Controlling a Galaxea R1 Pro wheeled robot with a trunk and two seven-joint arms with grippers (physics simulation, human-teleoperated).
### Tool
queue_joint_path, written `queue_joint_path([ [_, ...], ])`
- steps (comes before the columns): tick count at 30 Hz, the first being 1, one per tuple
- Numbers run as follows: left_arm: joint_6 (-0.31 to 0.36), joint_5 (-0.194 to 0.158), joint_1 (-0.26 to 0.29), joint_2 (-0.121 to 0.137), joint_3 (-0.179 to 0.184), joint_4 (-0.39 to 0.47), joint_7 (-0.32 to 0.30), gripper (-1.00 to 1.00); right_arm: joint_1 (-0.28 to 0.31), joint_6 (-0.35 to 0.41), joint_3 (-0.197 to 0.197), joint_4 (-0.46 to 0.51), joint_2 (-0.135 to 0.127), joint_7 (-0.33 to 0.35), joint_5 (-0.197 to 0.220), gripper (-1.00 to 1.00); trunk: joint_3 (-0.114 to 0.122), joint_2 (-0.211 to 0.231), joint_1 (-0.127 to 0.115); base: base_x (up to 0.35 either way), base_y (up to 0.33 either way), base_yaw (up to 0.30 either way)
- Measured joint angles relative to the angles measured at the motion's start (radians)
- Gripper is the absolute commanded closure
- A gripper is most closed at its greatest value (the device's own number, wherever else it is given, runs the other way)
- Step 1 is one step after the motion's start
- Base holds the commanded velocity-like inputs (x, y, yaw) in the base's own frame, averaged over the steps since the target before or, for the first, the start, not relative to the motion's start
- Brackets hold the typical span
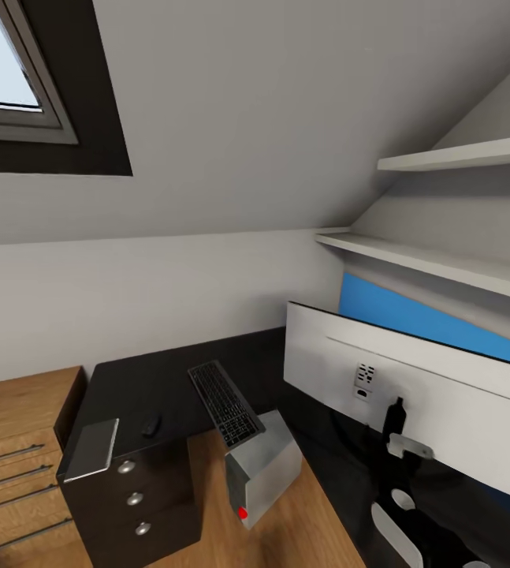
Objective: In the bedroom, organize the workspace by keeping the computer under the desk, ensuring the monitor is on the desk, placing the keyboard on the desk next to the monitor, placing the mouse on the desk next to the keyboard, moving the folder from the swivel chair onto the desk next to the mouse, stacking the notebook on top of the folder with the pen on top of the notebook, and positioning the swivel chair next to the desk.
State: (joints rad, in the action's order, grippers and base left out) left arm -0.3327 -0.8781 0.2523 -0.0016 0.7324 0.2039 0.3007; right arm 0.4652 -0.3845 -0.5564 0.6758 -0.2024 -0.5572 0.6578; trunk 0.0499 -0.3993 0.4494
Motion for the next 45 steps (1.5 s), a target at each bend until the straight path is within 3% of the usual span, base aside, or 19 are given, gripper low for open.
queue_joint_path([
  [18, 0.001, -0.001, 0.0, -0.001, 0.002, 0.0, 0.0, -1.0, 0.0, 0.005, 0.003, -0.004, -0.002, 0.0, 0.002, -1.0, 0.0, 0.0, 0.0, 0.035, 0.0, 0.0],
  [29, 0.001, -0.001, 0.0, -0.001, 0.001, 0.0, 0.0, -1.0, 0.0, 0.005, 0.018, -0.006, -0.027, 0.0, 0.005, -1.0, 0.0, 0.0, 0.0, 0.0, 0.0, 0.0],
  [45, 0.001, -0.001, 0.0, -0.001, 0.002, 0.0, 0.0, -1.0, 0.0, 0.011, 0.025, -0.006, -0.032, 0.0, 0.004, -1.0, 0.0, 0.0, 0.0, 0.0, 0.0, 0.0],
])
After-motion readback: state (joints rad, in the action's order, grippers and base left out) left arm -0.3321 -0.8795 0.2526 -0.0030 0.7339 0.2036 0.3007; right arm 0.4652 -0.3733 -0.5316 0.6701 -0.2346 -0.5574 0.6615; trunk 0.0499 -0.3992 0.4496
